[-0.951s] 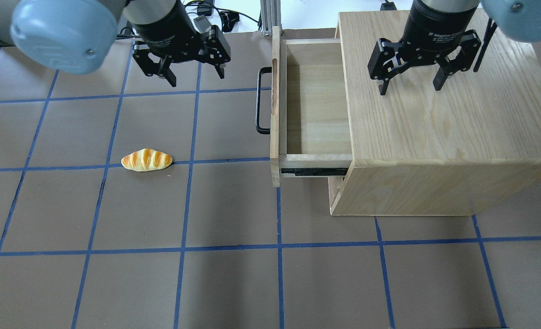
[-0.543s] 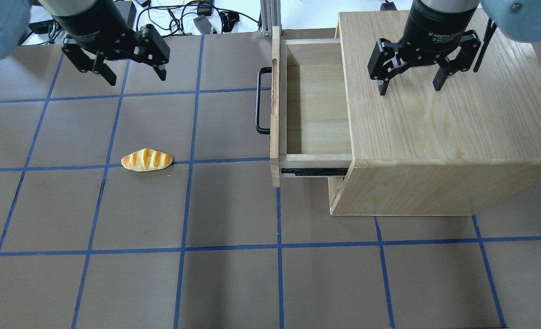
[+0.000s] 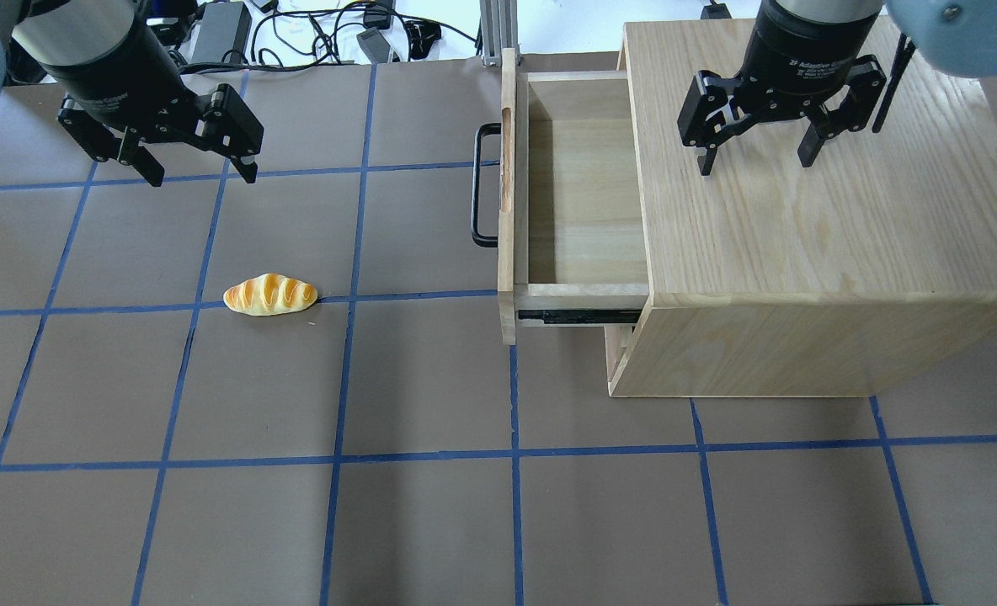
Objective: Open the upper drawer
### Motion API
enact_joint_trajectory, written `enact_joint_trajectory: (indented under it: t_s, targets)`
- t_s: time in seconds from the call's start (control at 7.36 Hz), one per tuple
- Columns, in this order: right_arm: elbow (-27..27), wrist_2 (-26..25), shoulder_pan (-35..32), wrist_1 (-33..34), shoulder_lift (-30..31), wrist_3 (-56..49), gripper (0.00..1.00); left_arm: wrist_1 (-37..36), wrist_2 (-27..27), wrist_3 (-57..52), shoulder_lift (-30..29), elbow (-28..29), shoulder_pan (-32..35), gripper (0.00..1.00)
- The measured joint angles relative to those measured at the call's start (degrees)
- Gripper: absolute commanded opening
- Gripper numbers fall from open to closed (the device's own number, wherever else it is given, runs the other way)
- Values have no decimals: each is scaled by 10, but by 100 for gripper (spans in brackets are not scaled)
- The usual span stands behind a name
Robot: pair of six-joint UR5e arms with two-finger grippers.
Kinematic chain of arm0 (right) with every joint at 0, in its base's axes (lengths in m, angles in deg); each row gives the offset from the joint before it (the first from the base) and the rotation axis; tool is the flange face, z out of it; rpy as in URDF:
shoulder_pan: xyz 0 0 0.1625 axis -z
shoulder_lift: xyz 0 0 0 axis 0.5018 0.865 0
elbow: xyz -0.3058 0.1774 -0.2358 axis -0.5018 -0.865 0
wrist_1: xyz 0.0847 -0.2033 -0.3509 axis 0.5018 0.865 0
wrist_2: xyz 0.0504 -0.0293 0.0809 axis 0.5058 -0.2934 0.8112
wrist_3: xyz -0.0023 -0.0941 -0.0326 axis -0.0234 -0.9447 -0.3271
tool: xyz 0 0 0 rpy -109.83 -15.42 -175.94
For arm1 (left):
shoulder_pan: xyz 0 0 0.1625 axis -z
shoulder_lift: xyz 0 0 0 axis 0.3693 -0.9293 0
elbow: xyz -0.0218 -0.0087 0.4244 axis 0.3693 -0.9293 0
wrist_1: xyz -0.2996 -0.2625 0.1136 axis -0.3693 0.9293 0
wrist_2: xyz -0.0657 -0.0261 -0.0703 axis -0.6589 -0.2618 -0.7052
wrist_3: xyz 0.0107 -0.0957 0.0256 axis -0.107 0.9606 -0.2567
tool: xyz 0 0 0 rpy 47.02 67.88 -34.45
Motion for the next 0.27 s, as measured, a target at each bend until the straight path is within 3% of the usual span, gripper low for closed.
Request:
enact_joint_trajectory:
  t_s: [0.27]
  targets:
    - [0,0,0,0,0,-1,100,0,0,-1,2,-5,-1,100]
